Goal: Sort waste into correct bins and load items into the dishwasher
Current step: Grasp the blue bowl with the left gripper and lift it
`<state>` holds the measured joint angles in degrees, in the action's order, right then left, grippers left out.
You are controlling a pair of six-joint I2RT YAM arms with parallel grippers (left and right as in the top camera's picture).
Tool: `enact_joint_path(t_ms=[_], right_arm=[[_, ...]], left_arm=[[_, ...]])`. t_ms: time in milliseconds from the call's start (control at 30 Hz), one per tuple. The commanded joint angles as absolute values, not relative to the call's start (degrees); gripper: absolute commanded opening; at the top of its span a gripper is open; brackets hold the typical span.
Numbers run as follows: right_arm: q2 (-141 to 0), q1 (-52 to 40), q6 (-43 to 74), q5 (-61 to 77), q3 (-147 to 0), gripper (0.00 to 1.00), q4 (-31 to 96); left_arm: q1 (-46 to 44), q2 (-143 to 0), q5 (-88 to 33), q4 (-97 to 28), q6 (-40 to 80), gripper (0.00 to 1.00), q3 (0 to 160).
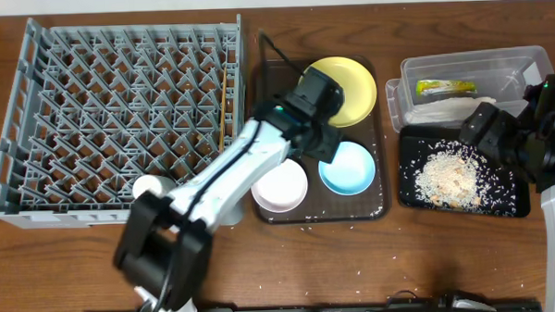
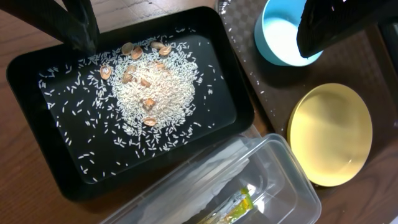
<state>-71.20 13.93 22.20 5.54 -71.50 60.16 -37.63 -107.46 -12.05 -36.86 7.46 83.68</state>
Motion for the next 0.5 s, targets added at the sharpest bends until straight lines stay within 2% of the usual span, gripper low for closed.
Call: enact_joint_path(t_ms=[0, 100, 267, 333, 467], right_arm=[[-71.13, 14.28, 22.90, 5.39, -71.77, 0.99, 60.16], [-71.13, 14.28, 22.90, 5.39, -71.77, 0.99, 60.16], [-71.13, 14.28, 22.90, 5.39, -71.77, 0.99, 60.14], [-71.13, 14.28, 22.90, 5.39, -71.77, 0.99, 60.16], [-71.13, 14.28, 22.90, 5.39, -71.77, 0.99, 60.16]], left_arm=[[-37.10, -112.18, -13.34, -34.96, 7.16, 0.63, 83.26], [-37.28, -116.05, -18.17, -33.65, 7.14, 0.56, 83.26], [-37.50, -121.19, -21.87, -32.80, 7.38, 0.33, 83.26], [-37.47, -120.84, -24.43, -32.12, 8.16, 0.08, 83.53], [-37.43, -116.36, -24.99, -34.24, 8.67, 0.07, 85.52]])
